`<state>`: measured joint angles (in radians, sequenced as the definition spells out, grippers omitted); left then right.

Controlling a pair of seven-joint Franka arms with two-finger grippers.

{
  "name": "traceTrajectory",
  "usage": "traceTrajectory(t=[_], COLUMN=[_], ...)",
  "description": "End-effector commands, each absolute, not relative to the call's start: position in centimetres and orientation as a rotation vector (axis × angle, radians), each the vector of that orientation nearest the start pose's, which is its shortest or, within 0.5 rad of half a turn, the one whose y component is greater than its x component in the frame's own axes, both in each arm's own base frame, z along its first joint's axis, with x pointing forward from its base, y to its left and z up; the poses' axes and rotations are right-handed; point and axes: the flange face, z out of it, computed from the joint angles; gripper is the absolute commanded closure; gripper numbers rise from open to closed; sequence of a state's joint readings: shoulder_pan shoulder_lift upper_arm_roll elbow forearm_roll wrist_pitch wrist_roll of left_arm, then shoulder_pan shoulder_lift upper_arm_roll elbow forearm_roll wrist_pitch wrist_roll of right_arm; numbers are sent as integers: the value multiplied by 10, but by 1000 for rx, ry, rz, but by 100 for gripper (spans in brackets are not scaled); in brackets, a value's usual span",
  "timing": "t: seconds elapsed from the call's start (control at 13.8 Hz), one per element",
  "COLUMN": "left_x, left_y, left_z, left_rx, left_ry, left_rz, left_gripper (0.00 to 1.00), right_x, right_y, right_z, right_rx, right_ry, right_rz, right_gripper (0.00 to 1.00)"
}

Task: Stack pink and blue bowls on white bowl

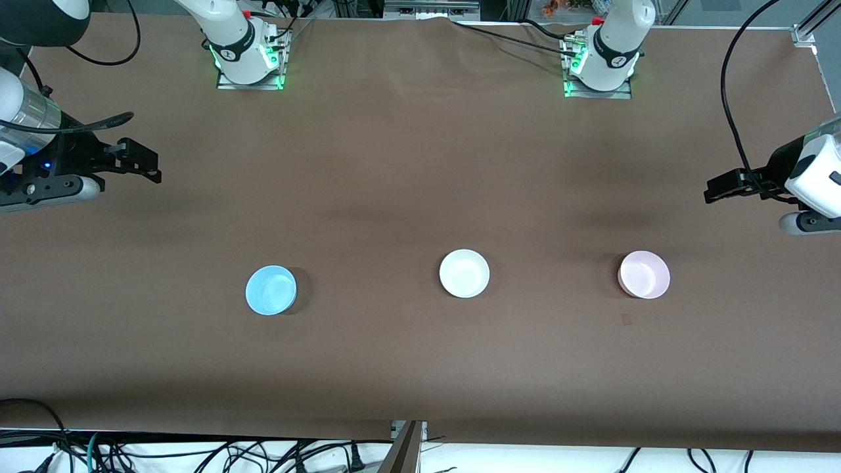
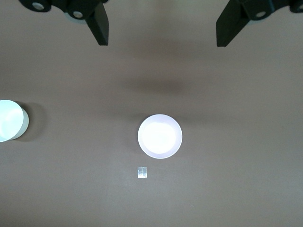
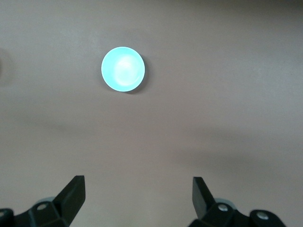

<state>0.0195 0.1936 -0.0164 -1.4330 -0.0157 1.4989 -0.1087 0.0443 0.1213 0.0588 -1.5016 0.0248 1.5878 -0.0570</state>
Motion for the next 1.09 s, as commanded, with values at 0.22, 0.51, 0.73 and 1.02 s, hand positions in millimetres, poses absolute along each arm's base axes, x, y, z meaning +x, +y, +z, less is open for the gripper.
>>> traceTrajectory(t=[0.22,0.51,0.73,1.02], left_x=[604,618,650,679], left_y=[2,48,83,117], left_z=[581,540,459,347], left_rx=[-3169,-3154,-3169,-3307], left_ry=[-203,-300,-296,-249], left_rz=[177,246,280,246], left_gripper=[0,0,0,0], right_x=[588,588,588,588], right_y=[69,69,69,69], right_z=[599,599,599,599], right_rx=[-3081,-3081,-3081,-3081], right_ry=[-270,-270,-270,-270], right_rz=[13,9,6,11], right_gripper=[0,0,0,0])
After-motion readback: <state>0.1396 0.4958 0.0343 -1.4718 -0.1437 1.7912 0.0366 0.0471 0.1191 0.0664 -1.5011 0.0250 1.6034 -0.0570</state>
